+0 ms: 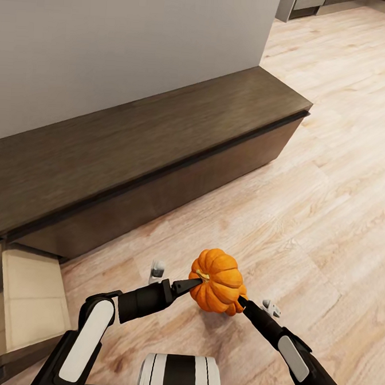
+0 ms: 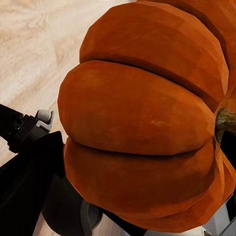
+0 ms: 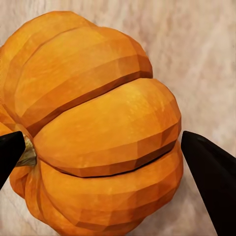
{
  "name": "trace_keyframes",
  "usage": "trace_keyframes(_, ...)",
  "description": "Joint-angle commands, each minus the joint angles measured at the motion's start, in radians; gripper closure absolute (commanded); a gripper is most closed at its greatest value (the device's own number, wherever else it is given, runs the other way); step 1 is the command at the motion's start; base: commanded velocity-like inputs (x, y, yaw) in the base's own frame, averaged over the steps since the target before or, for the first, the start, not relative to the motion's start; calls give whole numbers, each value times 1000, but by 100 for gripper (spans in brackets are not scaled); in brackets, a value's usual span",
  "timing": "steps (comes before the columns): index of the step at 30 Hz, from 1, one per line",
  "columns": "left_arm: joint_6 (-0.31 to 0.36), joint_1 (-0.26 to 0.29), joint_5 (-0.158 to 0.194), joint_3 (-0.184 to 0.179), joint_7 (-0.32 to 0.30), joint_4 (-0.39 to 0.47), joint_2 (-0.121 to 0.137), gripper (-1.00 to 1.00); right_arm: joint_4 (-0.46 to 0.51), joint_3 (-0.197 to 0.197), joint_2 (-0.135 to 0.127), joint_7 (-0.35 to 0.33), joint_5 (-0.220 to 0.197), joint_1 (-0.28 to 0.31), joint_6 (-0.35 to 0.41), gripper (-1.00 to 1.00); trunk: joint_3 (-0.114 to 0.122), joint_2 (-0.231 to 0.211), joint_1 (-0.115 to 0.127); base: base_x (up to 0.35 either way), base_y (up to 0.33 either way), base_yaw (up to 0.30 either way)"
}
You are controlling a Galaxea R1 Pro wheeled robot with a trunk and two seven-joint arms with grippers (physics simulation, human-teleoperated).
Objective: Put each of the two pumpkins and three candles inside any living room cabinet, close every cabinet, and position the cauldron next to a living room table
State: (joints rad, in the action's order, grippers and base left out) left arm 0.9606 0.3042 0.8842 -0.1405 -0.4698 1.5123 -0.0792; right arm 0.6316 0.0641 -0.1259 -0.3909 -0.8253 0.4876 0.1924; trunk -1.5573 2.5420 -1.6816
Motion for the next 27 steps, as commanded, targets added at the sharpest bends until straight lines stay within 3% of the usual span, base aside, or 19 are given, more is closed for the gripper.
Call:
trace_keyframes(1, 5, 1, -2, 2, -3, 0, -1, 100, 0, 3, -1, 0, -11, 0, 4, 100, -1, 0, 0, 0, 0, 0)
trace_keyframes(6, 5, 0, -2, 3, -6, 1, 0, 100, 0, 3, -1, 0, -11, 0, 5, 100, -1, 0, 0, 0, 0, 0)
trace_keyframes(27, 6, 0, -2, 1, -3, 2, -1, 100, 1, -4, -1, 11, -12, 0, 11, 100, 81, -5, 10, 0, 0, 0)
